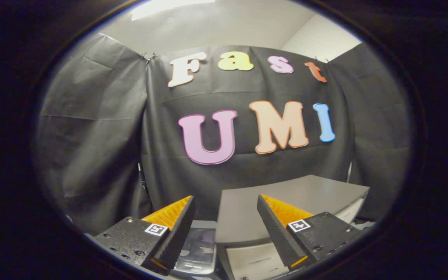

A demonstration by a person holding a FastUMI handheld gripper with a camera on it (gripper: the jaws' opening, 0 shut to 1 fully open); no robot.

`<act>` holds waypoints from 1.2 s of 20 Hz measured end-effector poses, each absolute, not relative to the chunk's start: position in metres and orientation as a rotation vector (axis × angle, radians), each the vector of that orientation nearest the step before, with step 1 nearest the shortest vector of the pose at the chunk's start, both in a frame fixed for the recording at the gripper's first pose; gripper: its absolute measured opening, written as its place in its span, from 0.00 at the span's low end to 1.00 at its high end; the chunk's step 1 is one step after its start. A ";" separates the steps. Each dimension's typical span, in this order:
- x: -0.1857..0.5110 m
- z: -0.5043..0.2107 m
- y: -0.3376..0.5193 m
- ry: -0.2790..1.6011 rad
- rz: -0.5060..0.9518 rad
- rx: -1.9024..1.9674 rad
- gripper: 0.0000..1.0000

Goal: Put the clothes into the washing machine and then close the washing machine lid.

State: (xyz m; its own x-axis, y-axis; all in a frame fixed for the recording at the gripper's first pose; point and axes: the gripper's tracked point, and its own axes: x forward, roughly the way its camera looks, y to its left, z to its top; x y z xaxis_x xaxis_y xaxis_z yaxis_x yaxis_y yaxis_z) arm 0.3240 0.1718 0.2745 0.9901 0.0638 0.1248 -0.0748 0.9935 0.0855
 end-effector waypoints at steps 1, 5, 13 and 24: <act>0.312 0.269 0.158 -0.135 0.068 0.096 0.97; 0.264 0.240 0.109 -0.162 0.067 0.104 0.97; 0.198 0.184 0.039 -0.261 0.060 -0.043 0.96; 0.200 0.051 0.036 -0.057 0.120 0.046 0.97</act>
State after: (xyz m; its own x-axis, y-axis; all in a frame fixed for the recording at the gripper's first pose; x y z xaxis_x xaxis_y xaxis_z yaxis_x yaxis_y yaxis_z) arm 0.1999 0.0363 0.0508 0.9912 0.1180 0.0593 -0.1206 0.9918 0.0423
